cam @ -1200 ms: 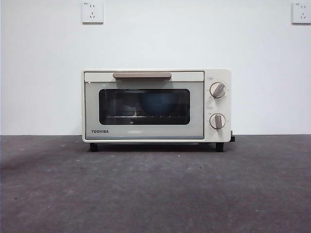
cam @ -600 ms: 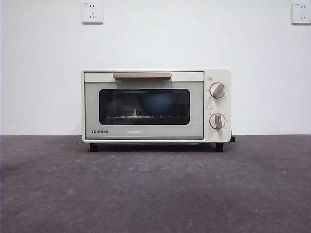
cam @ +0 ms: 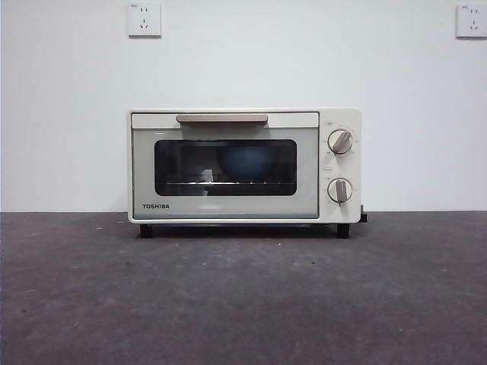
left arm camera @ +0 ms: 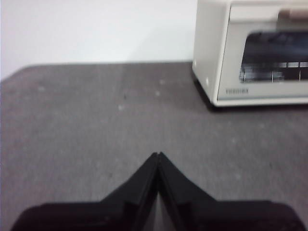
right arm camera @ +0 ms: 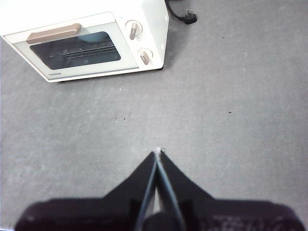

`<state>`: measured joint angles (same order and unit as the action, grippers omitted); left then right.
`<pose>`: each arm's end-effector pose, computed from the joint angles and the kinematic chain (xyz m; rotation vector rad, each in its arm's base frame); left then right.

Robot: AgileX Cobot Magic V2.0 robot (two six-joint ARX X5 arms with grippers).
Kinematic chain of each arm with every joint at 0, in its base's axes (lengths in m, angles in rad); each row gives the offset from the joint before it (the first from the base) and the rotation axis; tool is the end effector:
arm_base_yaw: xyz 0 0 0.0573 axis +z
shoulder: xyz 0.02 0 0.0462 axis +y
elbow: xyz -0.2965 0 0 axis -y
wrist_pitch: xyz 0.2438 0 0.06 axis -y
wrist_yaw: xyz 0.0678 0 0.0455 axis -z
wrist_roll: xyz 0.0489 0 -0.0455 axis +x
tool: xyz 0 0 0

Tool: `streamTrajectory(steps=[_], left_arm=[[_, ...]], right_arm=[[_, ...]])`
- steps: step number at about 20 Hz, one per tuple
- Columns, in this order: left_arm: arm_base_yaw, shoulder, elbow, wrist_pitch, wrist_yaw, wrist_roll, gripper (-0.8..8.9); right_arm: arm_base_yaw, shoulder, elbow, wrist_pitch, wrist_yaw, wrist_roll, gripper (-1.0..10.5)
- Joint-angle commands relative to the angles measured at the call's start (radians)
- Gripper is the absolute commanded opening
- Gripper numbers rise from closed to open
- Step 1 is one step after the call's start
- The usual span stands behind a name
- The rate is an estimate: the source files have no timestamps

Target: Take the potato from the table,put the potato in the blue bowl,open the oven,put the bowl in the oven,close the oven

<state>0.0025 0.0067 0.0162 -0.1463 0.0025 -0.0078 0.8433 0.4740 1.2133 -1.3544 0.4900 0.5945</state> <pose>0.0823 0.0001 0.1519 -0.0081 0.1368 0.0005 0.0082 -0.0254 0.3834 0.1948 0.5621 0.1839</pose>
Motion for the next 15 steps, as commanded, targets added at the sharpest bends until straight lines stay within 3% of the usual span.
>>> streamTrajectory(steps=[1,3,15], left_arm=[[-0.003,-0.003,-0.009,-0.029,-0.002,0.020,-0.04],[-0.003,-0.003,-0.009,-0.029,-0.002,0.055,-0.04],[-0.003,0.040,-0.009,-0.019,0.004,0.057,-0.04]], right_arm=[[0.001,0.000,-0.008,-0.023,0.001,0.004,0.0],[0.001,0.000,-0.008,-0.023,0.001,0.004,0.0],[0.001,0.000,-0.008,-0.023,0.003,-0.007,0.0]])
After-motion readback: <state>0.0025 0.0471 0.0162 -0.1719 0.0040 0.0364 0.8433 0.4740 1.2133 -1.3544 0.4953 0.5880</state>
